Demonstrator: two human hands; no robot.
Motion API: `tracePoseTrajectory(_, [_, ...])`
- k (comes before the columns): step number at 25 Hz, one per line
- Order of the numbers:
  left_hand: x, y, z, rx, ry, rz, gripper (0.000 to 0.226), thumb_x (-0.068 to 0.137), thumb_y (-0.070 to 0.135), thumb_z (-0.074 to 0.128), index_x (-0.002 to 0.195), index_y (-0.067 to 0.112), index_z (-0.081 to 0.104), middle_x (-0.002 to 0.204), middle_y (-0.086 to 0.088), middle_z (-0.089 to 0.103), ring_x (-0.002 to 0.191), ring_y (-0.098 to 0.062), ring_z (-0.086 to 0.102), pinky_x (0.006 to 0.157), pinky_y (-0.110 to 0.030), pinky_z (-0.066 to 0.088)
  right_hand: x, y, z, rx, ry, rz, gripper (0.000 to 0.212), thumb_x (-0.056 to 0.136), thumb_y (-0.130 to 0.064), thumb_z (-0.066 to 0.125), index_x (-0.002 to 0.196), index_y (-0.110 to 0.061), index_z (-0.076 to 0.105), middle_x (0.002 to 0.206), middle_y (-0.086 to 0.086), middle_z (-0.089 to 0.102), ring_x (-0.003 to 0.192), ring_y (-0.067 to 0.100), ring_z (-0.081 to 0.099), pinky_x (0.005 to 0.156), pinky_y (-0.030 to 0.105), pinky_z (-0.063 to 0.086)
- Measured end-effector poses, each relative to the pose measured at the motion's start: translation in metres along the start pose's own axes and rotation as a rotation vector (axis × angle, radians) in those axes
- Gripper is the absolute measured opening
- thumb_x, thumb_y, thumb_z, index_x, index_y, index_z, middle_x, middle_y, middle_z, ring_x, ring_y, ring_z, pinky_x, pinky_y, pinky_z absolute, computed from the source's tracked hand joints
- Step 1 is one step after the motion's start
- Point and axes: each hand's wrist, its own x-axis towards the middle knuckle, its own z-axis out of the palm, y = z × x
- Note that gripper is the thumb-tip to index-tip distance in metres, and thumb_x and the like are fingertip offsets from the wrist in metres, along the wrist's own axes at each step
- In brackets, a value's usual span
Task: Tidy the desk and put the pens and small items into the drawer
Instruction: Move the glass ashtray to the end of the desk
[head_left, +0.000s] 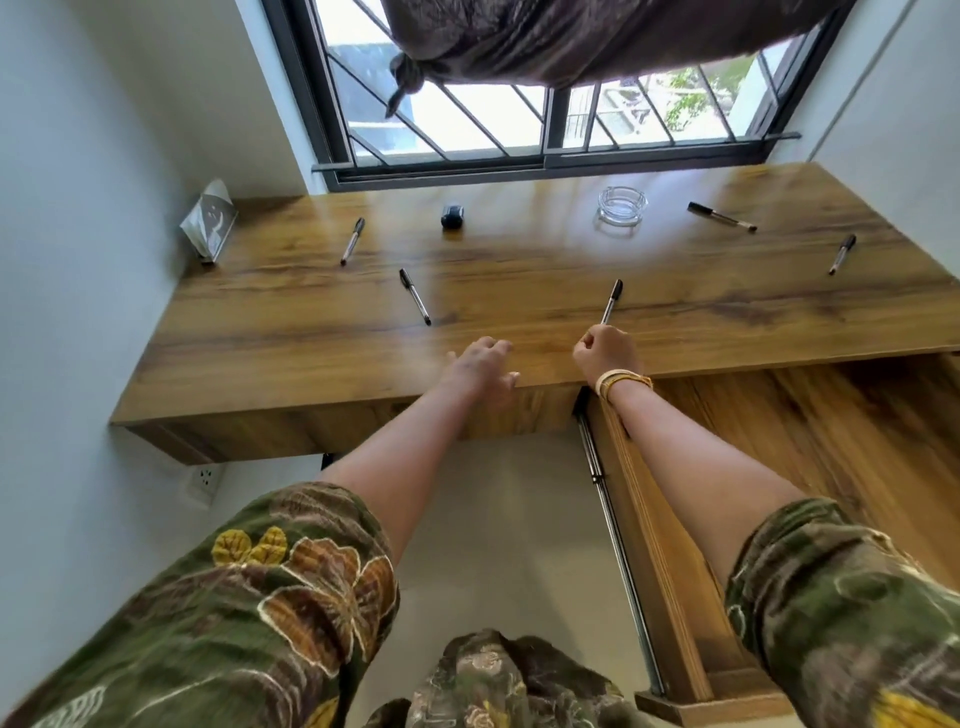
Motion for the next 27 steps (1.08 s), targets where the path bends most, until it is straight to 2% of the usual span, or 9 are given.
tracePoseTrajectory(4, [0.034,-0.002,-0.022,0.041,0.085,0.052,0.062,0.095,0.044,0.049,0.15,0.022,0.031,0.156,-0.005,0.032,0.142,-0.026,0.034,0.113,-0.053,0.027,0.045,-0.025,0.004,-0.04,0.062,-0.039,0.025,0.088,-0.018,0.051,0.095,-0.004,0.07,0.103,0.018,0.07,0.1,0.036,0.064,0.086,0.038,0.052])
tracePoseTrajectory(8, [0.087,-0.01,-0.028,0.078,-0.009,0.043,0.062,0.096,0.043,0.047,0.151,0.021,0.027,0.155,-0.008,0.03,0.143,-0.028,0.031,0.114,-0.054,0.023,0.122,-0.03,0.005,0.0,0.084,0.046,0.028,0.086,-0.018,0.05,0.102,-0.002,0.067,0.11,0.022,0.068,0.106,0.038,0.062,0.088,0.038,0.05])
tracePoseTrajectory(13, [0.173,-0.01,-0.05,0.095,-0.029,0.036,0.061,0.097,0.043,0.047,0.15,0.019,0.027,0.155,-0.01,0.028,0.145,-0.028,0.024,0.115,-0.056,0.018,0.232,-0.021,0.009,0.086,0.043,0.274,0.053,0.09,-0.028,0.05,0.133,0.002,0.047,0.13,0.024,0.059,0.121,0.038,0.056,0.099,0.041,0.045])
tracePoseTrajectory(16, [0.215,-0.007,-0.056,0.1,-0.042,0.016,0.063,0.097,0.045,0.047,0.149,0.018,0.025,0.157,-0.012,0.023,0.148,-0.028,0.016,0.116,-0.057,0.015,0.295,-0.016,0.007,0.315,0.057,0.513,0.064,0.089,-0.037,0.052,0.138,0.001,0.035,0.135,0.022,0.054,0.119,0.037,0.058,0.1,0.044,0.047])
tracePoseTrajectory(18, [0.241,-0.01,-0.056,0.056,-0.073,-0.025,0.07,0.096,0.049,0.046,0.153,0.02,0.016,0.161,-0.013,0.012,0.15,-0.028,0.007,0.117,-0.057,0.011,0.331,-0.014,0.004,0.549,0.133,0.669,0.062,0.087,-0.031,0.053,0.136,-0.001,0.031,0.131,0.022,0.055,0.107,0.038,0.065,0.092,0.049,0.053])
tracePoseTrajectory(20, [0.262,-0.014,-0.048,0.025,-0.091,-0.074,0.076,0.095,0.054,0.043,0.155,0.025,0.006,0.163,-0.012,-0.001,0.151,-0.027,-0.002,0.117,-0.058,0.005,0.36,-0.007,0.0,0.668,0.188,0.753,0.055,0.085,-0.024,0.055,0.131,-0.002,0.036,0.124,0.023,0.058,0.091,0.039,0.069,0.076,0.048,0.059])
tracePoseTrajectory(23, [0.278,-0.022,-0.035,0.118,-0.09,-0.082,0.076,0.093,0.065,0.032,0.153,0.035,-0.003,0.162,-0.005,-0.012,0.15,-0.026,-0.012,0.115,-0.061,-0.005,0.385,0.007,0.002,0.647,0.125,0.798,0.049,0.082,-0.024,0.064,0.122,0.002,0.05,0.101,0.02,0.07,0.065,0.03,0.072,0.046,0.036,0.056])
tracePoseTrajectory(25, [0.29,-0.026,-0.034,0.146,-0.082,-0.073,0.077,0.09,0.071,0.028,0.152,0.04,-0.005,0.162,-0.003,-0.011,0.149,-0.027,-0.011,0.114,-0.063,-0.005,0.395,0.015,0.01,0.621,0.089,0.794,0.049,0.081,-0.029,0.067,0.117,0.003,0.055,0.084,0.017,0.073,0.051,0.024,0.068,0.036,0.029,0.05])
tracePoseTrajectory(27, [0.3,-0.029,-0.036,0.143,-0.079,-0.07,0.076,0.089,0.072,0.029,0.151,0.042,-0.003,0.161,-0.003,-0.007,0.149,-0.029,-0.007,0.113,-0.064,-0.004,0.397,0.019,0.015,0.597,0.115,0.767,0.046,0.084,-0.03,0.064,0.116,0.001,0.053,0.073,0.014,0.071,0.041,0.02,0.064,0.031,0.026,0.047])
